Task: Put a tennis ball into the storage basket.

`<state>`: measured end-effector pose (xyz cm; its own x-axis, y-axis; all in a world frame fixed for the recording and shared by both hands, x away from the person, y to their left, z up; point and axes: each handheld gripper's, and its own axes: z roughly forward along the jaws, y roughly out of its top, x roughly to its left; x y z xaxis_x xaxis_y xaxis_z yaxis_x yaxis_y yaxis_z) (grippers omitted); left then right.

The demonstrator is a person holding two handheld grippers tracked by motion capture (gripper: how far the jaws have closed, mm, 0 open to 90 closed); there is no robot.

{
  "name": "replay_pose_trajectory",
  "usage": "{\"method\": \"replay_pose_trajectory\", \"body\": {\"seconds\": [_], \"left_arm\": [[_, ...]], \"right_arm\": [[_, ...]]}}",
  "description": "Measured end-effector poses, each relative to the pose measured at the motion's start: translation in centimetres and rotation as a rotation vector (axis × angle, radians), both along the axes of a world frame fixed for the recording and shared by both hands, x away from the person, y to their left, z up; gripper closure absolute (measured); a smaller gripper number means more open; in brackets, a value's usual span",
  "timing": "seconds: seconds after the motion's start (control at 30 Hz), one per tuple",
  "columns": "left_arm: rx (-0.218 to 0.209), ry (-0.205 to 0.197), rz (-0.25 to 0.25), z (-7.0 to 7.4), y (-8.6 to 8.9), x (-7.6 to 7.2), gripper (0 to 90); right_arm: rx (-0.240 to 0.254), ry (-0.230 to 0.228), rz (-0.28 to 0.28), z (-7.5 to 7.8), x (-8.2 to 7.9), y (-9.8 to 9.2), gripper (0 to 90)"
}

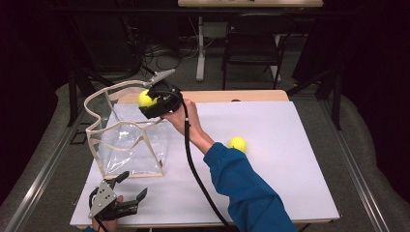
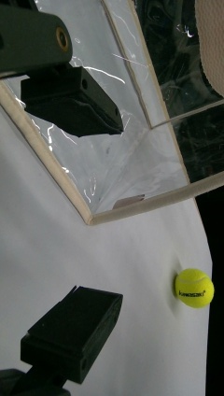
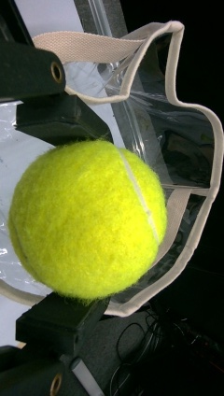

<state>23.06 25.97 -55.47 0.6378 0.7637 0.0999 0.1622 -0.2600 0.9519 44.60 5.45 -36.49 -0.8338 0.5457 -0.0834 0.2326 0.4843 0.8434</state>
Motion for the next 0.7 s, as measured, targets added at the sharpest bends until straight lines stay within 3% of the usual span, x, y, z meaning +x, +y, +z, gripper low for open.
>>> {"method": "replay_pose_trajectory", "body": {"seconds": [0.5,0.7], "left_arm": [[-0.001,0.0,-0.001,0.0,0.0,0.0,15.8],[-0.005,0.003,-0.001,-0.1,-0.1,0.1,15.8]], "right_arm": [[-0.034,0.057,0.016,-0.8,0.4,0.4,25.0],[-0.053,0.059,0.015,-1.1,0.2,0.4,22.4]]}}
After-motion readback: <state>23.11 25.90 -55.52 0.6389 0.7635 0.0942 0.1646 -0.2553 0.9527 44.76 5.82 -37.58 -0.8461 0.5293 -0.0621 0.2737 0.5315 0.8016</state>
